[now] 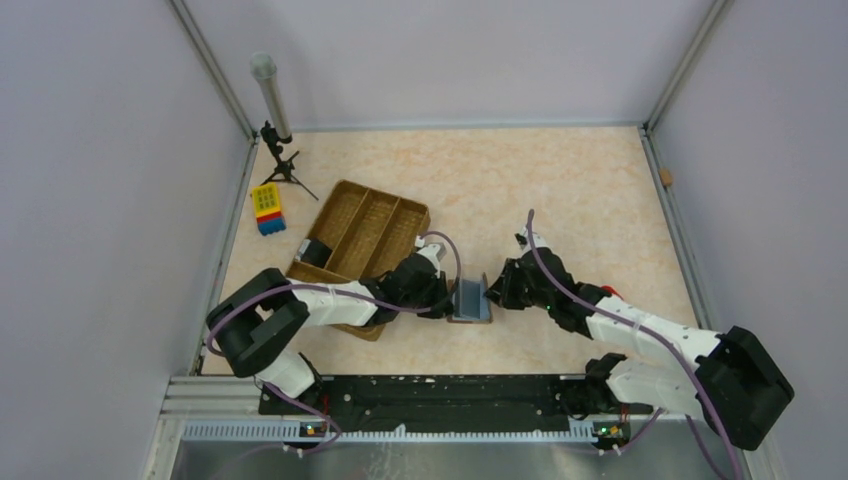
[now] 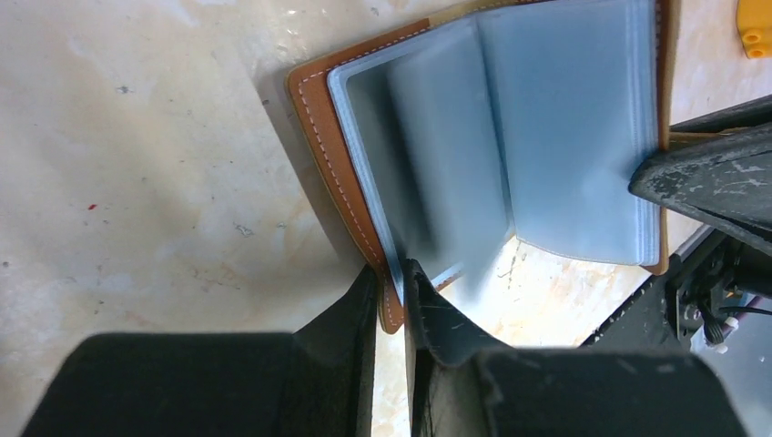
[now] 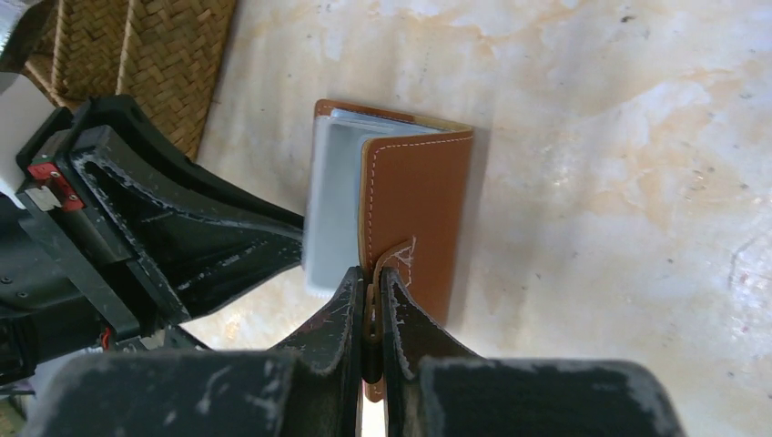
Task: Put the credit cards into the card holder
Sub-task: Turn over the card slot in the card holder.
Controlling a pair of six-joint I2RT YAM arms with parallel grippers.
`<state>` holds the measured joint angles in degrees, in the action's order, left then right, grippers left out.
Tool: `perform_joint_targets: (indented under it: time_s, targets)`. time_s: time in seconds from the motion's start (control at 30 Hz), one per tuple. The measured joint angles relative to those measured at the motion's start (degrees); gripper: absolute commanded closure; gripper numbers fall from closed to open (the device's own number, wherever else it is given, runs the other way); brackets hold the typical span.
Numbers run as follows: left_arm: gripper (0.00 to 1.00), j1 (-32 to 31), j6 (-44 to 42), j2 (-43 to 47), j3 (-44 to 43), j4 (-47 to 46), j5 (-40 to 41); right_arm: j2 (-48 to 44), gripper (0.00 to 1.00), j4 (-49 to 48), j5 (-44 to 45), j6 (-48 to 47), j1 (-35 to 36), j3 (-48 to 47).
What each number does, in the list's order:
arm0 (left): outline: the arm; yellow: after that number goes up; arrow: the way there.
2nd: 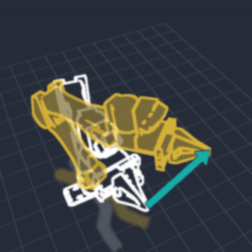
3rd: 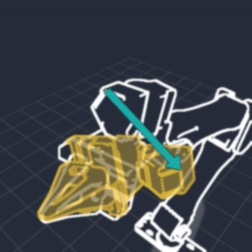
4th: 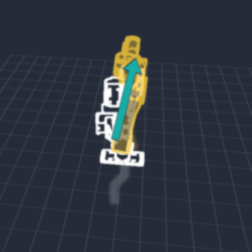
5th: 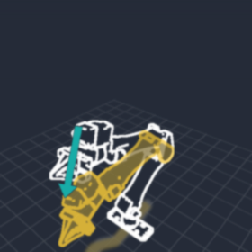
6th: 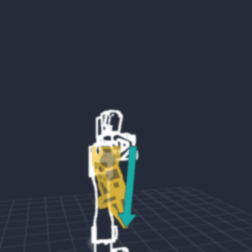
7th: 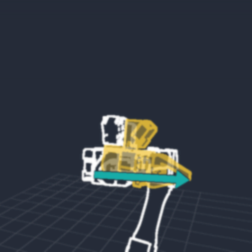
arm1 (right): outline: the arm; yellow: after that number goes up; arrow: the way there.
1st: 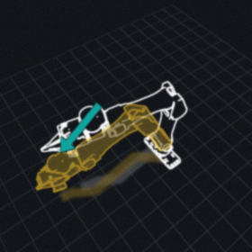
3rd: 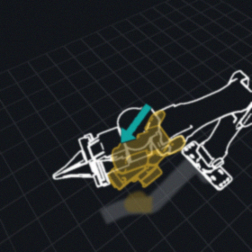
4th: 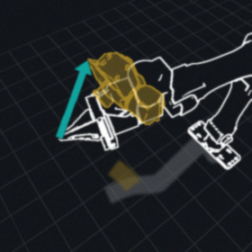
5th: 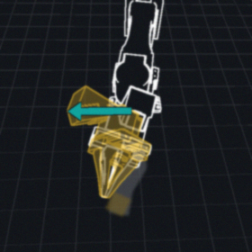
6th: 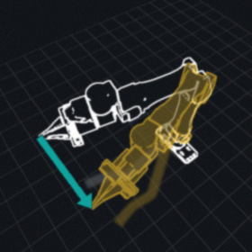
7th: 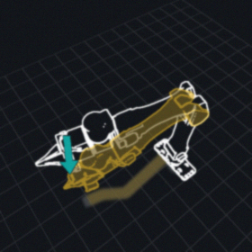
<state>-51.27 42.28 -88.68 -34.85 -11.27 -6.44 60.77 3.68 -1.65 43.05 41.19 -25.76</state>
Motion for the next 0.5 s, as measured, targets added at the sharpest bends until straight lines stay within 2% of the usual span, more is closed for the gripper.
perform_joint_targets:
  time_s: [0.1,0.23,0.5]
  targets:
    - [0.81,-0.2,0.07,-0.11,0.0,-0.35,-0.39,1.05,1.0,-0.94,-0.17,0.48,0.44,-0.28]
    - [0.73,-0.22,-0.02,0.07,0.0,-0.24,-0.33,1.25,1.0,1.07,2.03,1.11,0.68,-1.16]
    - [0.45,-0.2,-1.66,6.93,0.0,5.38,1.68,1.22,1.0,6.4,6.71,1.53,0.7,-1.73]
